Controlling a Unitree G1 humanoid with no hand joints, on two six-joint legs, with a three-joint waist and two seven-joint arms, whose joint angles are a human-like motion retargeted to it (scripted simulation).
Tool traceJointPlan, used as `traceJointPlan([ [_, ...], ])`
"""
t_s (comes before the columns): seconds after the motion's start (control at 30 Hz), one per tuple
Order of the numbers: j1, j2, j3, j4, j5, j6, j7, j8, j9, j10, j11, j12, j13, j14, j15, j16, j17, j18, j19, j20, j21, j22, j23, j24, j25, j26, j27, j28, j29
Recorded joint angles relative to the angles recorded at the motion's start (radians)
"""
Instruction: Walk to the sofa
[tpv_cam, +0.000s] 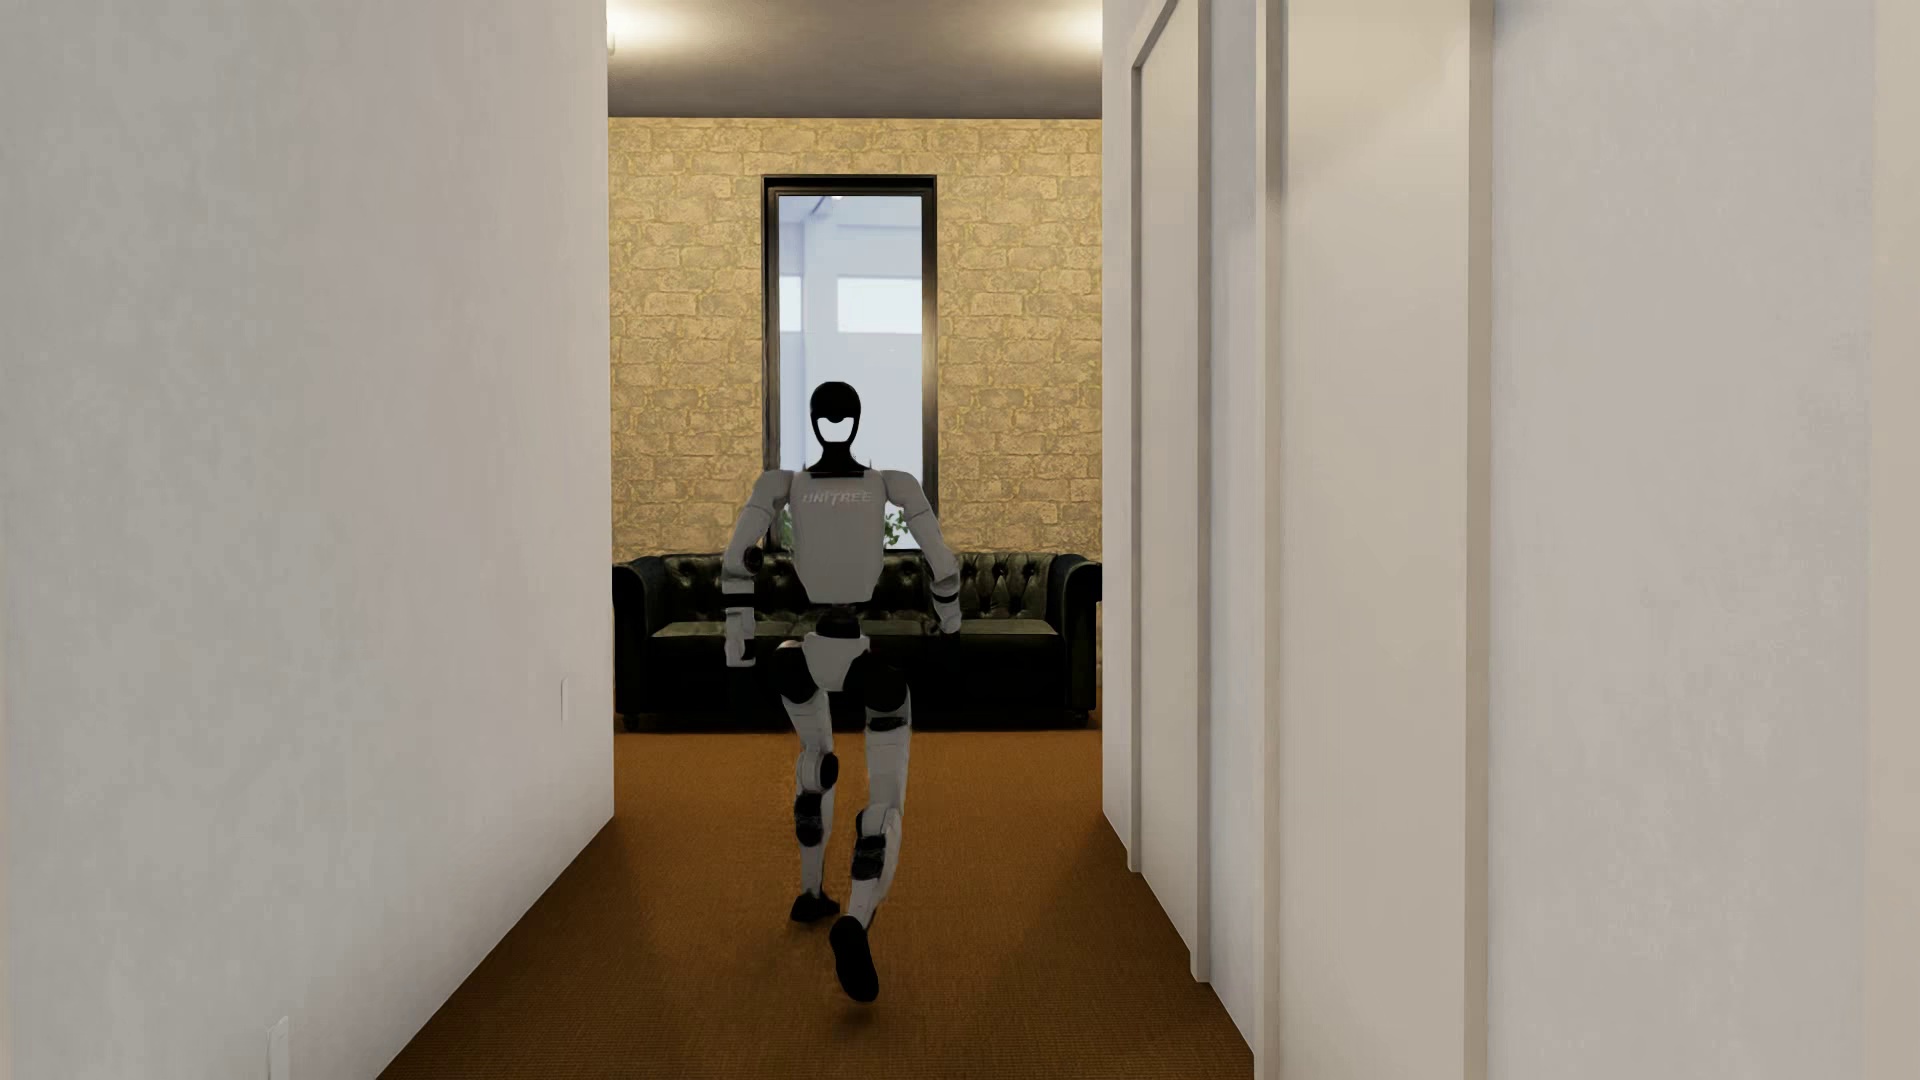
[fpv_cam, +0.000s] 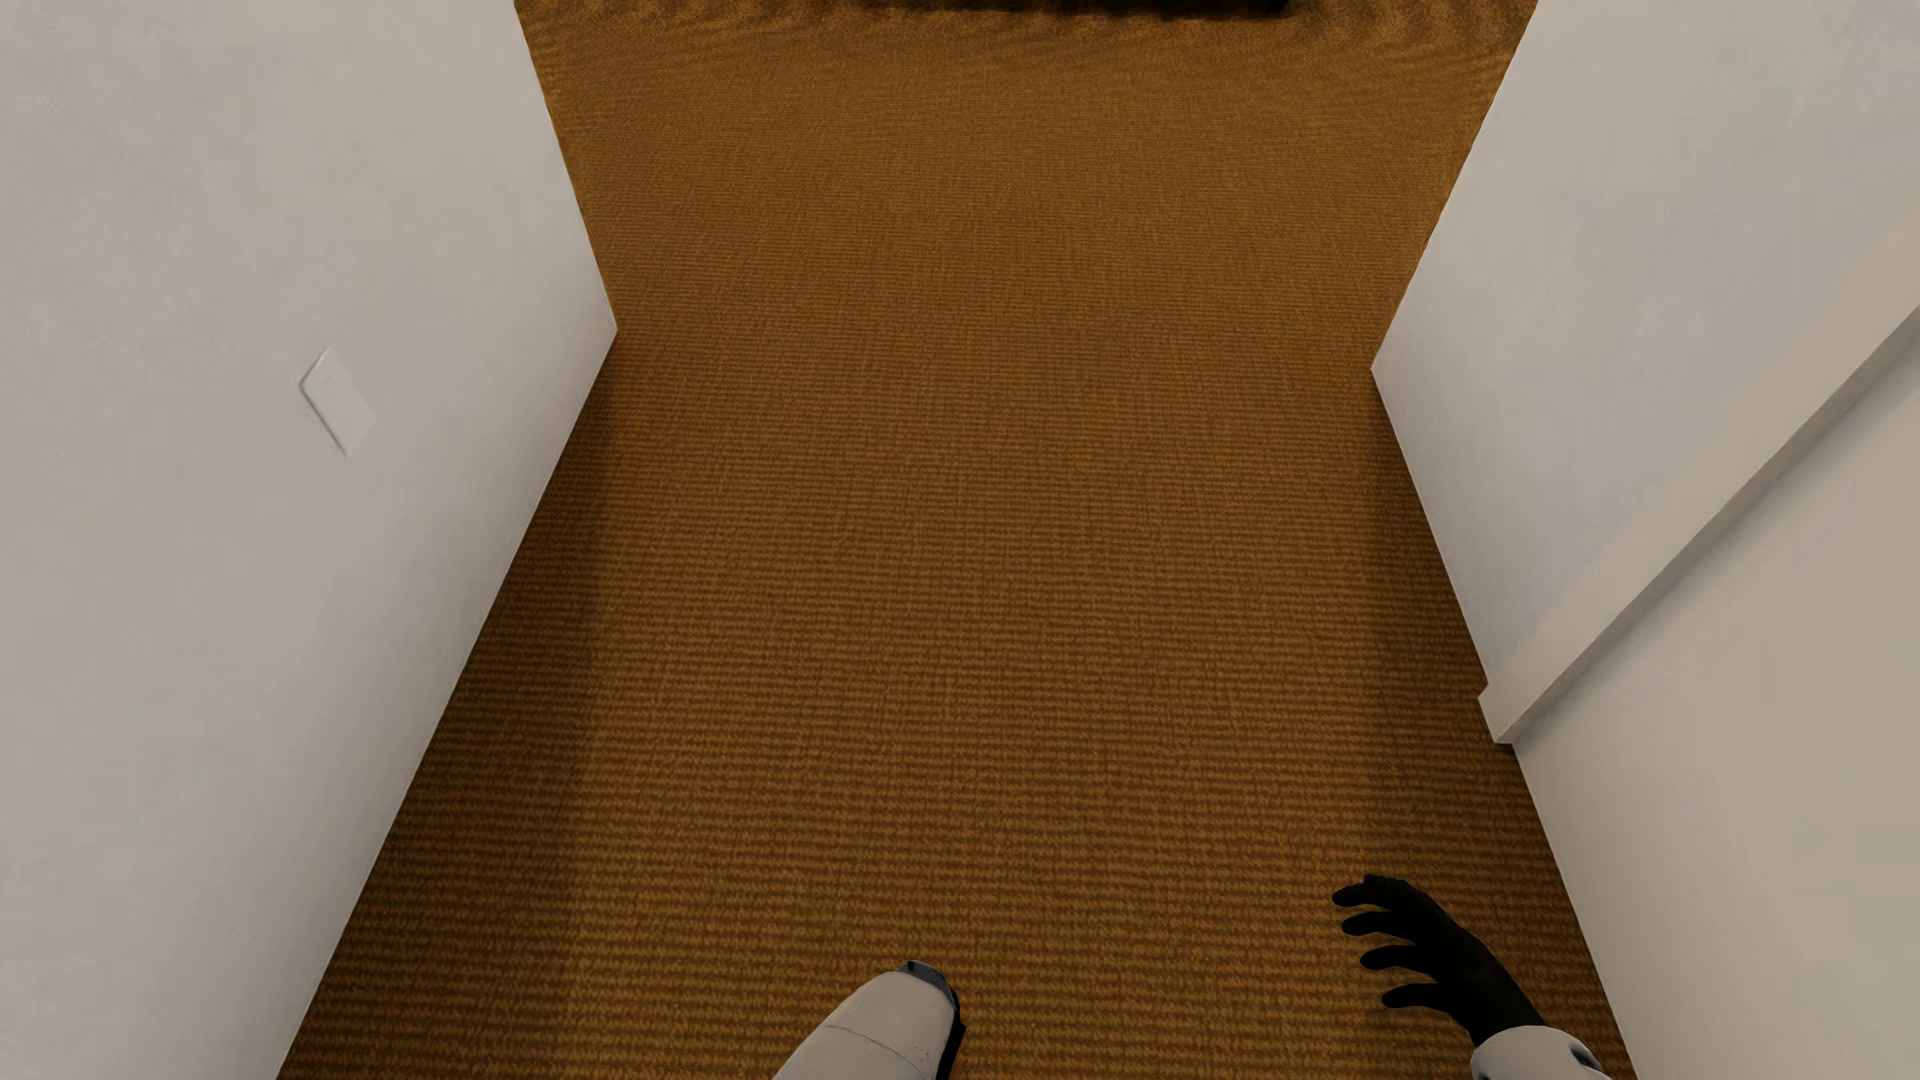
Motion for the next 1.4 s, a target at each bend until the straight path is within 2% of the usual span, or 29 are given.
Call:
traceJointPlan([
  [0.03, -0.001, -0.057, -0.045, -0.049, -0.030, -0.030, 0.000, 0.000, -0.008, 0.083, 0.152, -0.010, 0.024, 0.119, 0.185, -0.008, 0.021, 0.000, 0.000, -0.007, 0.017, 0.025, 0.054, 0.000, 0.000, 0.000, 0.000, 0.000, 0.000],
  [0.07, 0.052, -0.131, -0.108, -0.091, -0.027, -0.038, 0.000, 0.000, 0.001, 0.139, 0.331, -0.038, 0.053, 0.103, 0.264, -0.014, 0.041, 0.000, 0.000, -0.016, 0.044, 0.033, 0.118, 0.000, 0.000, 0.000, 0.000, 0.000, 0.000],
  [0.1, 0.142, -0.243, -0.172, -0.129, -0.020, -0.041, 0.000, 0.000, 0.008, 0.126, 0.519, -0.073, 0.078, 0.052, 0.196, -0.019, 0.057, 0.000, 0.000, -0.001, 0.090, 0.014, 0.181, 0.000, 0.000, 0.000, 0.000, 0.000, 0.000],
  [0.17, 0.391, -0.443, -0.315, -0.170, 0.030, -0.013, 0.000, 0.000, 0.023, 0.017, 0.703, -0.159, 0.150, -0.068, -0.079, -0.022, 0.076, 0.000, 0.000, 0.072, 0.209, -0.065, 0.316, 0.000, 0.000, 0.000, 0.000, 0.000, 0.000],
  [0.23, 0.635, -0.634, -0.443, -0.153, 0.072, 0.024, 0.000, 0.000, 0.026, -0.109, 0.600, -0.244, 0.243, -0.226, -0.181, -0.016, 0.079, 0.000, 0.000, 0.182, 0.290, -0.192, 0.432, 0.000, 0.000, 0.000, 0.000, 0.000, 0.000],
  [0.33, 0.874, -0.806, -0.618, -0.074, 0.063, 0.064, 0.000, 0.000, 0.002, -0.200, 0.092, -0.377, 0.376, -0.440, -0.143, 0.006, 0.064, 0.000, 0.000, 0.356, 0.306, -0.390, 0.523, 0.000, 0.000, 0.000, 0.000, 0.000, 0.000],
  [0.43, 0.984, -0.903, -0.736, -0.004, 0.038, 0.073, 0.000, 0.000, -0.047, -0.175, -0.352, -0.446, 0.459, -0.467, -0.053, 0.058, 0.047, 0.000, 0.000, 0.480, 0.243, -0.557, 0.561, 0.000, 0.000, 0.000, 0.000, 0.000, 0.000],
  [0.47, 1.019, -0.923, -0.769, 0.031, 0.042, 0.078, 0.000, 0.000, -0.048, -0.125, -0.093, -0.442, 0.471, -0.408, -0.156, 0.059, 0.042, 0.000, 0.000, 0.507, 0.231, -0.565, 0.581, 0.000, 0.000, 0.000, 0.000, 0.000, 0.000],
  [0.53, 0.980, -0.964, -0.764, 0.098, 0.109, 0.129, 0.000, 0.000, -0.061, 0.133, 0.143, -0.403, 0.461, -0.134, -0.088, 0.027, 0.034, 0.000, 0.000, 0.505, 0.233, -0.517, 0.632, 0.000, 0.000, 0.000, 0.000, 0.000, 0.000],
  [0.57, 0.929, -0.909, -0.735, 0.119, 0.158, 0.143, 0.000, 0.000, -0.041, 0.325, 0.219, -0.376, 0.431, 0.016, -0.141, 0.010, 0.034, 0.000, 0.000, 0.466, 0.250, -0.461, 0.652, 0.000, 0.000, 0.000, 0.000, 0.000, 0.000],
  [0.6, 0.837, -0.826, -0.696, 0.106, 0.185, 0.132, 0.000, 0.000, -0.027, 0.536, 0.224, -0.361, 0.400, 0.069, -0.193, -0.002, 0.044, 0.000, 0.000, 0.390, 0.256, -0.393, 0.628, 0.000, 0.000, 0.000, 0.000, 0.000, 0.000],
  [0.67, 0.631, -0.630, -0.569, 0.060, 0.221, 0.097, 0.000, 0.000, -0.007, 0.748, 0.129, -0.340, 0.337, -0.017, -0.210, -0.034, 0.069, 0.000, 0.000, 0.244, 0.240, -0.214, 0.491, 0.000, 0.000, 0.000, 0.000, 0.000, 0.000],
  [0.73, 0.460, -0.427, -0.432, 0.005, 0.218, 0.050, 0.000, 0.000, 0.006, 0.591, 0.004, -0.244, 0.271, 0.047, -0.196, -0.062, 0.085, 0.000, 0.000, 0.187, 0.186, -0.083, 0.294, 0.000, 0.000, 0.000, 0.000, 0.000, 0.000],
  [0.77, 0.388, -0.348, -0.374, -0.015, 0.201, 0.030, 0.000, 0.000, 0.006, 0.401, -0.044, -0.212, 0.227, 0.125, -0.187, -0.050, 0.085, 0.000, 0.000, 0.082, 0.172, -0.031, 0.198, 0.000, 0.000, 0.000, 0.000, 0.000, 0.000],
  [0.8, 0.336, -0.272, -0.317, -0.018, 0.185, 0.019, 0.000, 0.000, 0.006, 0.192, -0.082, -0.167, 0.189, 0.154, -0.192, -0.048, 0.082, 0.000, 0.000, 0.047, 0.143, 0.000, 0.096, 0.000, 0.000, 0.000, 0.000, 0.000, 0.000],
  [0.83, 0.300, -0.202, -0.272, -0.011, 0.173, 0.016, 0.000, 0.000, 0.001, 0.006, -0.112, -0.122, 0.152, 0.049, -0.215, -0.045, 0.075, 0.000, 0.000, 0.018, 0.107, 0.023, 0.008, 0.000, 0.000, 0.000, 0.000, 0.000, 0.000],
  [0.9, 0.224, -0.116, -0.180, 0.031, 0.152, 0.026, 0.000, 0.000, -0.015, -0.139, -0.117, -0.053, 0.073, -0.418, -0.258, -0.032, 0.051, 0.000, 0.000, -0.028, 0.050, 0.035, -0.103, 0.000, 0.000, 0.000, 0.000, 0.000, 0.000],
  [0.93, 0.200, -0.070, -0.135, 0.043, 0.133, 0.026, 0.000, 0.000, -0.014, -0.128, -0.108, -0.027, 0.056, -0.483, -0.252, -0.025, 0.045, 0.000, 0.000, -0.029, 0.017, 0.035, -0.134, 0.000, 0.000, 0.000, 0.000, 0.000, 0.000],
  [0.97, 0.181, -0.025, -0.100, 0.039, 0.117, 0.027, 0.000, 0.000, -0.014, -0.118, -0.085, -0.007, 0.060, -0.392, -0.206, -0.018, 0.044, 0.000, 0.000, -0.046, -0.011, 0.048, -0.139, 0.000, 0.000, 0.000, 0.000, 0.000, 0.000],
  [1.03, 0.150, -0.037, -0.096, -0.040, 0.050, -0.011, 0.000, 0.000, -0.044, -0.043, 0.095, 0.022, 0.102, -0.014, 0.029, -0.024, 0.057, 0.000, 0.000, -0.018, -0.026, 0.075, -0.084, 0.000, 0.000, 0.000, 0.000, 0.000, 0.000],
  [1.07, 0.158, -0.093, -0.122, -0.086, 0.018, -0.036, 0.000, 0.000, -0.043, 0.035, 0.265, 0.013, 0.121, 0.073, 0.167, -0.027, 0.072, 0.000, 0.000, -0.022, 0.004, 0.091, -0.013, 0.000, 0.000, 0.000, 0.000, 0.000, 0.000],
  [1.1, 0.214, -0.169, -0.146, -0.128, 0.000, -0.048, 0.000, 0.000, -0.024, 0.076, 0.446, -0.015, 0.131, 0.074, 0.212, -0.029, 0.086, 0.000, 0.000, -0.010, 0.048, 0.097, 0.079, 0.000, 0.000, 0.000, 0.000, 0.000, 0.000],
  [1.13, 0.284, -0.282, -0.181, -0.168, -0.012, -0.056, 0.000, 0.000, -0.003, 0.069, 0.621, -0.069, 0.123, 0.042, 0.130, -0.035, 0.092, 0.000, 0.000, 0.009, 0.113, 0.089, 0.180, 0.000, 0.000, 0.000, 0.000, 0.000, 0.000],
  [1.17, 0.388, -0.378, -0.232, -0.186, 0.000, -0.049, 0.000, 0.000, 0.010, 0.029, 0.719, -0.120, 0.123, -0.021, -0.023, -0.034, 0.098, 0.000, 0.000, 0.022, 0.185, 0.051, 0.279, 0.000, 0.000, 0.000, 0.000, 0.000, 0.000],
  [1.2, 0.496, -0.463, -0.296, -0.181, 0.030, -0.028, 0.000, 0.000, 0.010, -0.022, 0.735, -0.164, 0.146, -0.093, -0.148, -0.031, 0.100, 0.000, 0.000, 0.056, 0.238, -0.010, 0.354, 0.000, 0.000, 0.000, 0.000, 0.000, 0.000],
  [1.23, 0.592, -0.534, -0.372, -0.154, 0.065, 0.002, 0.000, 0.000, 0.009, -0.064, 0.676, -0.216, 0.184, -0.165, -0.204, -0.031, 0.096, 0.000, 0.000, 0.084, 0.265, -0.064, 0.403, 0.000, 0.000, 0.000, 0.000, 0.000, 0.000],
  [1.33, 0.791, -0.665, -0.571, -0.090, 0.069, 0.048, 0.000, 0.000, -0.006, -0.164, 0.174, -0.376, 0.297, -0.343, -0.159, -0.016, 0.074, 0.000, 0.000, 0.213, 0.302, -0.261, 0.491, 0.000, 0.000, 0.000, 0.000, 0.000, 0.000],
  [1.37, 0.823, -0.698, -0.604, -0.078, 0.062, 0.054, 0.000, 0.000, -0.022, -0.179, -0.027, -0.426, 0.325, -0.392, -0.109, -0.014, 0.072, 0.000, 0.000, 0.273, 0.296, -0.317, 0.507, 0.000, 0.000, 0.000, 0.000, 0.000, 0.000],
  [1.4, 0.850, -0.728, -0.617, -0.070, 0.053, 0.054, 0.000, 0.000, -0.038, -0.182, -0.253, -0.474, 0.350, -0.442, 0.058, -0.007, 0.071, 0.000, 0.000, 0.314, 0.303, -0.365, 0.518, 0.000, 0.000, 0.000, 0.000, 0.000, 0.000],
])
